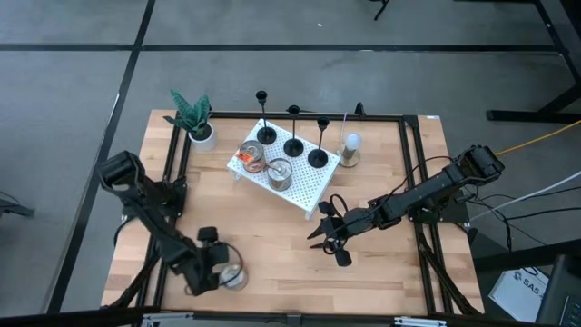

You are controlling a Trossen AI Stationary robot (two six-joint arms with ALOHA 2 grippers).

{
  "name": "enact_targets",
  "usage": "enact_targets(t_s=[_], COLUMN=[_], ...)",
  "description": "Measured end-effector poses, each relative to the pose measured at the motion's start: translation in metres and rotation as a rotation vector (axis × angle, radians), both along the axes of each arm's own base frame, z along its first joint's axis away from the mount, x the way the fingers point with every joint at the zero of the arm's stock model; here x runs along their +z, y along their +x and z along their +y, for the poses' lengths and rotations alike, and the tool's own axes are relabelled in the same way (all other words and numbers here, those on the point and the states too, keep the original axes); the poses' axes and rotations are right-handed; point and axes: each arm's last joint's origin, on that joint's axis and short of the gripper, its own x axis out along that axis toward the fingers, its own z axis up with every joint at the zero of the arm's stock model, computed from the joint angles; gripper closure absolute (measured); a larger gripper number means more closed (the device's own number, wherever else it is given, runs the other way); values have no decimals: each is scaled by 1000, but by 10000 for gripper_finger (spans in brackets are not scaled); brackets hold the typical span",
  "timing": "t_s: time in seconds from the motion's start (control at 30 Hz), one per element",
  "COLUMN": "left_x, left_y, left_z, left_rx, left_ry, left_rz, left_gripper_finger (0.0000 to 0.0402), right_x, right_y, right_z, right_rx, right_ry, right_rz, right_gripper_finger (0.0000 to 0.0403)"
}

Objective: Pick & Place candle stick holders
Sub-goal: Put the orange scented candle on the shelf

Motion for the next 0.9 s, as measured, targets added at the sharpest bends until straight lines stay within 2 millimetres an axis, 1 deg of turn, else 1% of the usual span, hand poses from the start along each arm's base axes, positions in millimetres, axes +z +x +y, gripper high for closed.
enact_targets(t_s=[0.27, 0.4, 0.57, 0.67, 0.73, 0.9], left_x=[5, 10, 17, 19, 27, 41], left_y=[53, 73, 93, 96, 96, 82], left_z=[18, 29, 41, 48, 49, 41], left_rx=[-11, -47, -81, -166, -207, -264], left_ry=[-47, -44, -52, -128, -182, -161], left_rz=[-188, -267, -357, -299, -279, -226], left_gripper_finger=[1, 2, 2, 2, 2, 2], right_x=[0, 0, -1, -1, -1, -3], right_y=[0, 0, 0, 0, 0, -1], right_z=[-1, -1, -1, -1, -1, -2], right_rx=[-33, -32, -32, -32, -32, -31], right_ry=[-16, -17, -18, -18, -19, -30], right_rz=[-4, -2, -1, 0, 1, 26], right_gripper_finger=[273, 273, 273, 273, 273, 273])
